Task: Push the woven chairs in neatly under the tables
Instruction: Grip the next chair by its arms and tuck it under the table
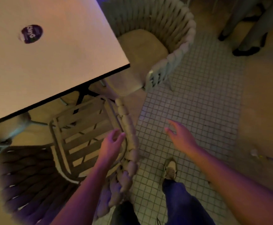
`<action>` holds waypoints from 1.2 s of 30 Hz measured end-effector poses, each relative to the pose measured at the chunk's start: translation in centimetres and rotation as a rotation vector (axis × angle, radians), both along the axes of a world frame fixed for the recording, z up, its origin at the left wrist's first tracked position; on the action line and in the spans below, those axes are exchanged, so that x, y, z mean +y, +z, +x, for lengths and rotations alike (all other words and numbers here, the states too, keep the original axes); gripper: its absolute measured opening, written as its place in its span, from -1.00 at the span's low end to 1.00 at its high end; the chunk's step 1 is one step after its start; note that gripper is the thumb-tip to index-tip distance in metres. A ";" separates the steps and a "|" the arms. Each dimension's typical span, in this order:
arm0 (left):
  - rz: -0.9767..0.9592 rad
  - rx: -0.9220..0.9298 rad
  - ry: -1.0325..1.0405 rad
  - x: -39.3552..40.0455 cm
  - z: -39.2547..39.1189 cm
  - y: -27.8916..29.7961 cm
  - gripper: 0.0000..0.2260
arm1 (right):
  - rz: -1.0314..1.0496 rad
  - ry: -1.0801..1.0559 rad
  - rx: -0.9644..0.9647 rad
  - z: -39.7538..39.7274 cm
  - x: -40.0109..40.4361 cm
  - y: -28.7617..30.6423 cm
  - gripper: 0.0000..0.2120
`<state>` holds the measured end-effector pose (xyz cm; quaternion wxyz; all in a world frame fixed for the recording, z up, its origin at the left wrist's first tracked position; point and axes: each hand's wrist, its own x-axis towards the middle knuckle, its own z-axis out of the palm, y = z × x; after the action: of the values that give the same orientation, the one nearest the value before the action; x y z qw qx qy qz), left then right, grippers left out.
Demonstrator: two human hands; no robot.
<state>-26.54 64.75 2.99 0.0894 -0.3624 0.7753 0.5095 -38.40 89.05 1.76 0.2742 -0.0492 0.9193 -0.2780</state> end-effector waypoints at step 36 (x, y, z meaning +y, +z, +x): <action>-0.382 -0.081 0.204 17.8 -60.6 2.1 -0.56 | 0.014 0.611 0.166 -69.8 11.7 5.4 -0.44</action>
<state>-87.12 82.51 5.11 -0.0018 -0.4695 0.8127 0.3450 -108.23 100.79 7.20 0.2696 -0.3439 0.8829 -0.1716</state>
